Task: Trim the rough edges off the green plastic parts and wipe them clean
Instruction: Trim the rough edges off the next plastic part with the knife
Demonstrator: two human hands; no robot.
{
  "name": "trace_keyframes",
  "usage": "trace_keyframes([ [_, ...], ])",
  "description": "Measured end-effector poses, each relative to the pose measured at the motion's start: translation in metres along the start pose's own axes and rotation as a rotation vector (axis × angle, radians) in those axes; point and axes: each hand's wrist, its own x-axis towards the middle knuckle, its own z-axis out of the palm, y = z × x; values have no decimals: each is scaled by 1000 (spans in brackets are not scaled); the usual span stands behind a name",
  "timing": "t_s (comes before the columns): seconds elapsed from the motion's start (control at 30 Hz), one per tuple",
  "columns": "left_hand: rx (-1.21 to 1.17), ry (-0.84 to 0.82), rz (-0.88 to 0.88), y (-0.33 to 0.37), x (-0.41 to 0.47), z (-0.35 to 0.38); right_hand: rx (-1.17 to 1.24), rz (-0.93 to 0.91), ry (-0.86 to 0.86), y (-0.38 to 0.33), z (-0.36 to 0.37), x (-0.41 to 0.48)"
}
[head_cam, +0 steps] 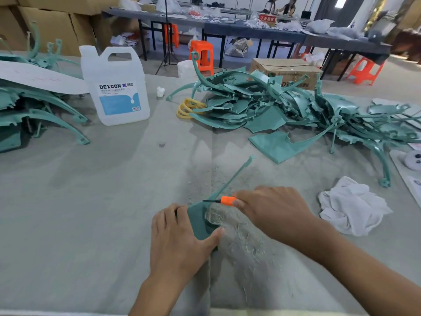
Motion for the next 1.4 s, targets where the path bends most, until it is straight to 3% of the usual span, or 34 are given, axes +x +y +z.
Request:
trace_keyframes([
  [0.13, 6, -15, 2, 0, 0, -3, -12, -6, 16, 15, -12, 3],
  [0.27, 45, -48, -6, 1, -1, -4, -9, 170, 167, 38, -16, 3],
  [0.37, 45, -39, -10, 2, 0, -4, 61, 167, 271, 30, -1, -8],
  [0.47, 23, -18, -14, 2, 1, -2, 204, 58, 152, -2, 23, -18],
  [0.57, 11, -17, -6, 1, 0, -3, 241, 106, 76, 2, 37, -11],
  [0.7, 54, -71, -8, 2, -1, -5, 188, 269, 345, 38, 32, -9],
  [0.87, 121, -201, 20, 4, 10, -17, 423, 214, 489, 31, 44, -31],
  [1.0, -125, -228, 112, 13, 25, -24, 678, 362, 562, 40, 67, -41],
  [1.13, -371, -280, 222, 44, 67, -13, 765, 447, 574, 44, 86, -35],
  [1.4, -243, -317, 213, 78, 116, 39, 687, 432, 578, 58, 103, 5],
])
